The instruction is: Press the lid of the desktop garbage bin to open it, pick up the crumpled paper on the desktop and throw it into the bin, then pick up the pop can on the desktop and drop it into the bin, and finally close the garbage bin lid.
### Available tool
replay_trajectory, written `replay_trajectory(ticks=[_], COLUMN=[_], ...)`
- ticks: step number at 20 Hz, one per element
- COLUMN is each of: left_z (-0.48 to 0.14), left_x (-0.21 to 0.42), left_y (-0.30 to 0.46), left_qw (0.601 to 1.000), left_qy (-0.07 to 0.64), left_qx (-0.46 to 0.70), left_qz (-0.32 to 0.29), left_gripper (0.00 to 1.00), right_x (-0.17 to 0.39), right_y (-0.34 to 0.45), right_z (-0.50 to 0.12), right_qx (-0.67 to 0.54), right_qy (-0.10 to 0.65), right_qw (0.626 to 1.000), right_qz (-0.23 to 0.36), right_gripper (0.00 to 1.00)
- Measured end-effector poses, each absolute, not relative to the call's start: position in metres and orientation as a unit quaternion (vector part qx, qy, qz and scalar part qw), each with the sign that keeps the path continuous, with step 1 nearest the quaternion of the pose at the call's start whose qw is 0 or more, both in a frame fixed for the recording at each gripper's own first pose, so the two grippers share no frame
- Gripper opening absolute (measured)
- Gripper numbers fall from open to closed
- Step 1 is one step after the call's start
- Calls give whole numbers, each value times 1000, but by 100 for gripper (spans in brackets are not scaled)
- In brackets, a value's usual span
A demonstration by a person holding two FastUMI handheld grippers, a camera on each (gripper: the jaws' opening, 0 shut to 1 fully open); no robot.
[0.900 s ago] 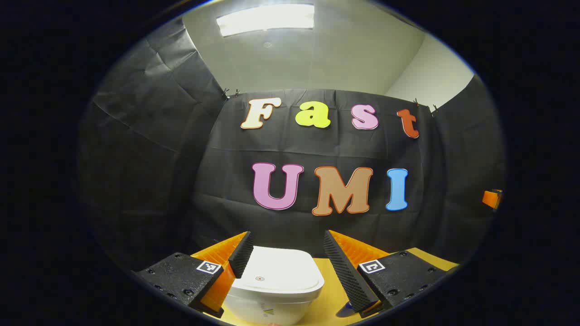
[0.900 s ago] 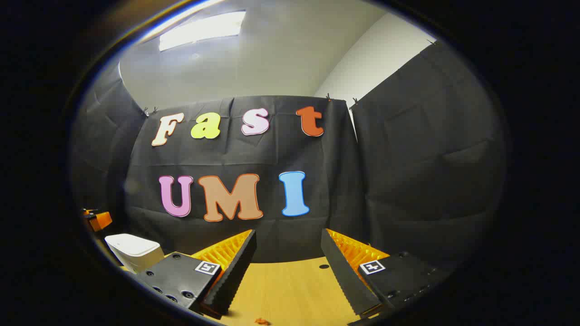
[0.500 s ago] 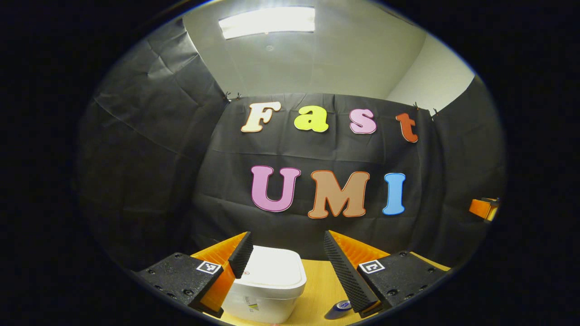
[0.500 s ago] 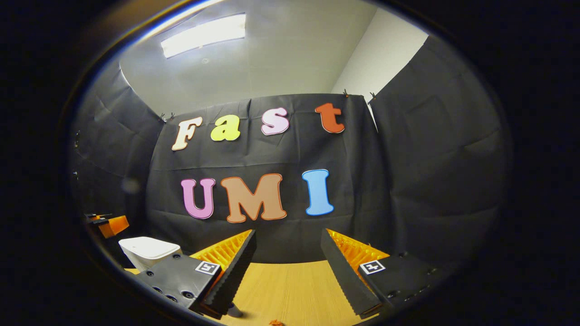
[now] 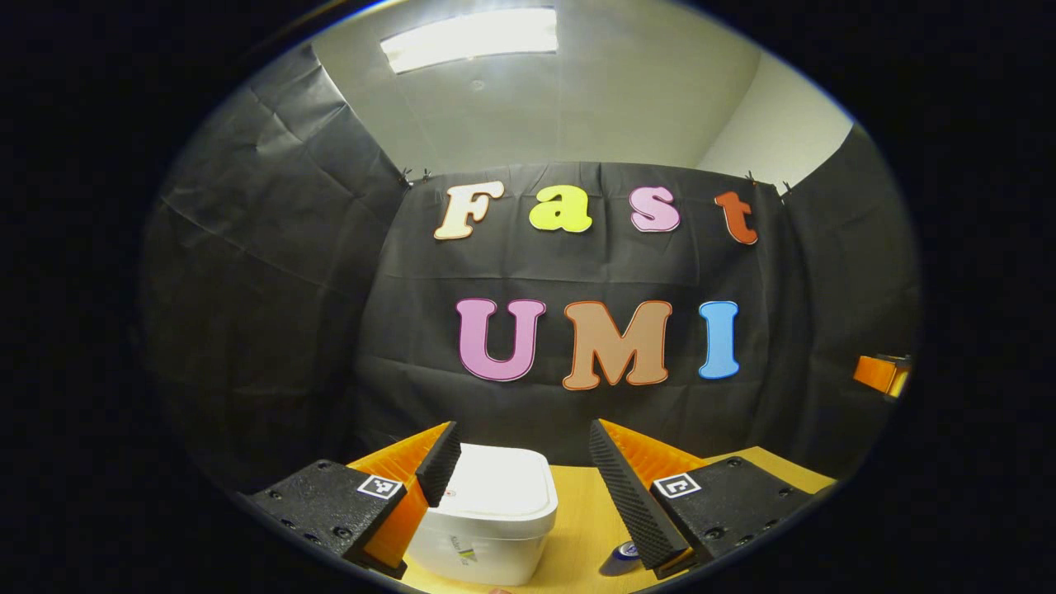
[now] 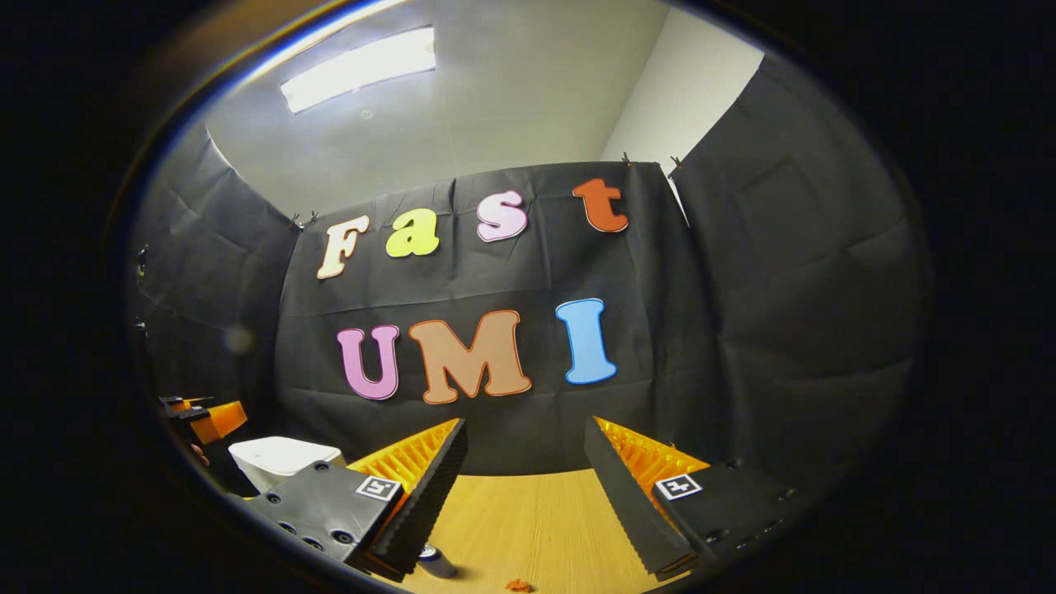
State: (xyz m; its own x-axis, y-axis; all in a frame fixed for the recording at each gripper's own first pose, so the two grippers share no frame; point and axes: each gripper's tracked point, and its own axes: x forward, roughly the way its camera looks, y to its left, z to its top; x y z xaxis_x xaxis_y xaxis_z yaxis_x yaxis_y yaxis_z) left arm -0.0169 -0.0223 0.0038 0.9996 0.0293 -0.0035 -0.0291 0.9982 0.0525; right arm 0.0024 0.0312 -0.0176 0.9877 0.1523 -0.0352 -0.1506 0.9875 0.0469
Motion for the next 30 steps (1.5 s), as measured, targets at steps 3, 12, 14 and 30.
replay_trajectory(ticks=[3, 12, 14, 30], left_z=[3, 1, -2, -54], left_x=[-15, -17, -16, 10], left_y=[-24, -16, -16, 17], left_qw=[1000, 999, 998, 993], left_qy=[0, 10, 15, 63], left_qx=[28, 43, 50, 78], left_qz=[9, 18, 19, 54], left_gripper=[94, 90, 80, 0], right_x=[0, 0, 0, 3], right_y=[37, 49, 48, 43], right_z=[-18, -21, -21, -29], right_qx=[22, 4, 2, -12], right_qy=[20, 26, 27, 38], right_qw=[996, 995, 995, 996], right_qz=[80, 100, 101, 80], right_gripper=[95, 95, 95, 95])
